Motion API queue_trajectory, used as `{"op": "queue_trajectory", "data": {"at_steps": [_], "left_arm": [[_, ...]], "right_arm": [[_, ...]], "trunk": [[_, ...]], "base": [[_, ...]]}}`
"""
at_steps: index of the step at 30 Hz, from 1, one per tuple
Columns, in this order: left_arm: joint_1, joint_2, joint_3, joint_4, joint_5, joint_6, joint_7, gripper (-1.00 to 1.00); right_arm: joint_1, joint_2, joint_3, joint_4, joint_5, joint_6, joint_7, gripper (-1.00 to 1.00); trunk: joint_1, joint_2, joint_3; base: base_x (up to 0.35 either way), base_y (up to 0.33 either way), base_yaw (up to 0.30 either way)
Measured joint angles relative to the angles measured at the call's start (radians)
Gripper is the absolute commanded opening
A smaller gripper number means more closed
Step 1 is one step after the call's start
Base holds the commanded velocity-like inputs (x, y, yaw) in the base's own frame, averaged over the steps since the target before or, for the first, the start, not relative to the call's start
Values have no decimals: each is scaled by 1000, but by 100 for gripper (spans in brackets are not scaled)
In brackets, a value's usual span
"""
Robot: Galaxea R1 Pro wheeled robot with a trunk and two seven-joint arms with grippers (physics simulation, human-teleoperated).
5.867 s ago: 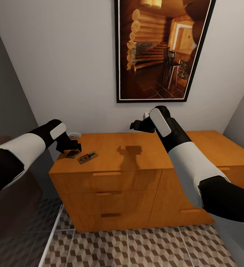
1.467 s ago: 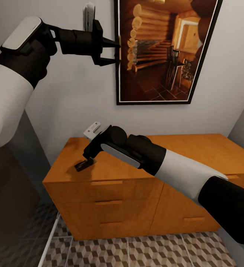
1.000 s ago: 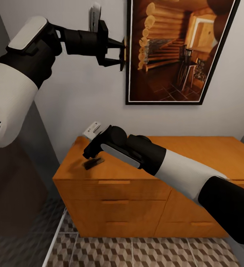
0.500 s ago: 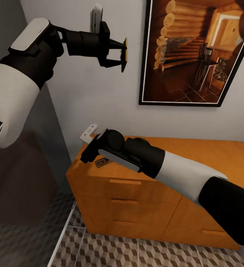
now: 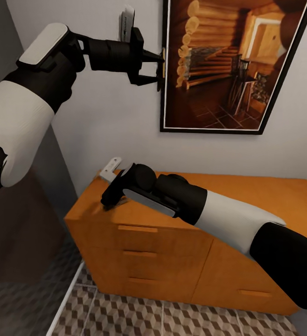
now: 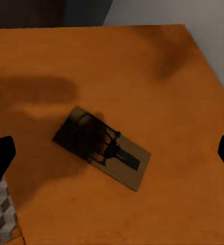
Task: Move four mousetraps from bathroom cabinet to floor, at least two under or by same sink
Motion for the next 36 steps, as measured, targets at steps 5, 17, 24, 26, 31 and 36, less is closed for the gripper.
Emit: {"op": "queue_trajectory", "data": {"at_steps": [5,17,24,26,31,36], "left_arm": [[-1,-5,-1,1,0,-1,0,-100],[0,-6,-1,2,0,-1,0,-100],[0,-6,-2,2,1,-2,-1,-100],[0,-6,-2,2,1,-2,-1,-100],[0,-7,-2,2,-1,-20,-1,-100],[0,-8,-3,1,-2,-24,-1,-100]], "right_arm": [[0,0,0,0,0,0,0,100],[0,3,2,1,-1,0,0,100],[1,3,16,0,0,1,-4,100],[1,3,18,0,0,1,-4,100],[1,3,20,0,0,1,-5,100],[0,3,20,0,0,1,-5,100]], "trunk": [[0,0,0],[0,0,0],[0,0,0],[0,0,-2],[0,0,-8],[0,0,-15]], "base": [[0,-292,0],[0,-240,0],[0,-15,11],[0,-2,105],[0,0,160],[0,0,183]]}}
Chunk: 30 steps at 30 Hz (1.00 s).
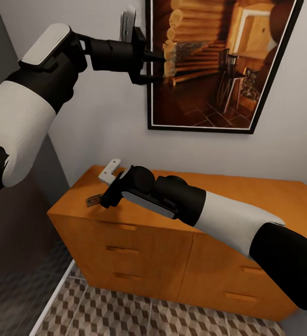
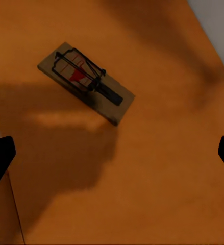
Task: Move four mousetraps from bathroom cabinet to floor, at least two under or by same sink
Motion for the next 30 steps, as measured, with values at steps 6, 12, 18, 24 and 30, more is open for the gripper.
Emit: {"op": "queue_trajectory", "data": {"at_steps": [6,12,18,24,30], "left_arm": [[1,1,-1,1,0,-1,1,-100],[2,0,-1,1,0,-2,1,-100],[2,-19,-2,1,1,-27,1,-100],[3,-26,0,-2,5,-39,-7,-100],[3,-63,5,-87,19,-43,-14,-100]], "right_arm": [[0,1,1,0,0,0,0,100],[0,-1,7,-5,0,0,1,100],[0,-6,27,-29,0,0,3,100],[-1,-43,21,-70,-11,0,162,100],[-3,-86,14,-69,101,-1,353,100]], "trunk": [[0,0,-8],[0,0,-15],[0,0,-23],[0,0,-30],[0,0,-37]], "base": [[0,0,194],[0,0,201],[0,0,205],[0,0,208],[61,-43,187]]}}
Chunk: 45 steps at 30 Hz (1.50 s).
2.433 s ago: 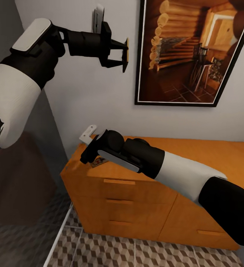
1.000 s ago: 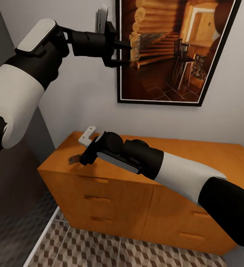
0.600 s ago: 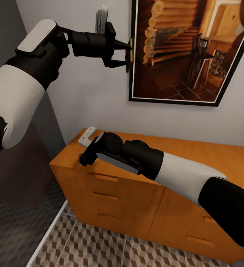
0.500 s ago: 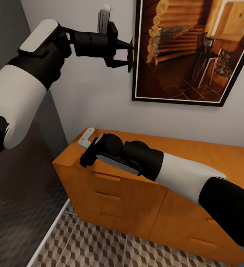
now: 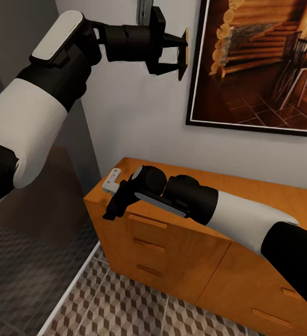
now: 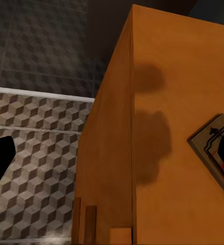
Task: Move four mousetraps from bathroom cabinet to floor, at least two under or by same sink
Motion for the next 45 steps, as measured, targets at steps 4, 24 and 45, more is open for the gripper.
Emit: {"op": "queue_trajectory", "data": {"at_steps": [4,24,45], "left_arm": [[0,-21,0,-8,-1,0,-3,-100],[0,-31,4,-39,55,0,-83,-100],[6,-34,2,-41,55,-2,-84,-100]], "right_arm": [[0,-2,-1,0,35,0,35,100],[-33,-44,-36,7,296,-1,226,100],[-41,-97,-85,8,464,-27,454,100]], "trunk": [[0,0,-2],[0,0,-2],[0,0,-2]], "base": [[75,-61,51],[122,-38,2],[86,-15,0]]}}
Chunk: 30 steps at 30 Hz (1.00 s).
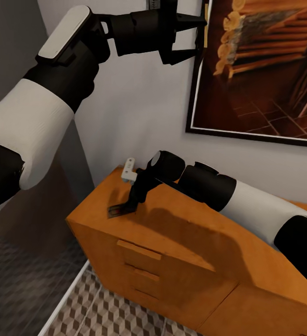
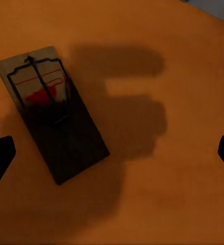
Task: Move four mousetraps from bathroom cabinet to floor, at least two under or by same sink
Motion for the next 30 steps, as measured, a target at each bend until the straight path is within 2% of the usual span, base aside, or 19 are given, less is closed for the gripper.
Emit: {"op": "queue_trajectory", "data": {"at_steps": [4,9,12,19,23,30], "left_arm": [[0,-3,-1,-1,-1,0,0,-100],[0,-14,-1,-25,1,0,-2,-100],[0,-16,-2,-53,2,-1,-2,-100],[1,-18,-3,-79,-2,-17,-2,-100],[2,-18,-3,-79,-2,-18,-2,-100],[13,-19,-4,-81,-2,-20,-2,-100]], "right_arm": [[0,1,0,-2,-1,-12,4,100],[0,2,1,0,-1,-15,67,100],[0,3,1,1,0,-16,75,100],[0,8,4,1,42,-17,81,100],[1,6,9,1,51,-19,81,100],[1,2,12,1,49,-92,84,100]], "trunk": [[0,0,0],[0,0,0],[0,0,0],[1,0,-6],[1,0,-10],[0,0,-11]], "base": [[114,-14,0],[14,-2,0],[2,0,26],[0,0,180],[0,0,143],[15,-149,20]]}}
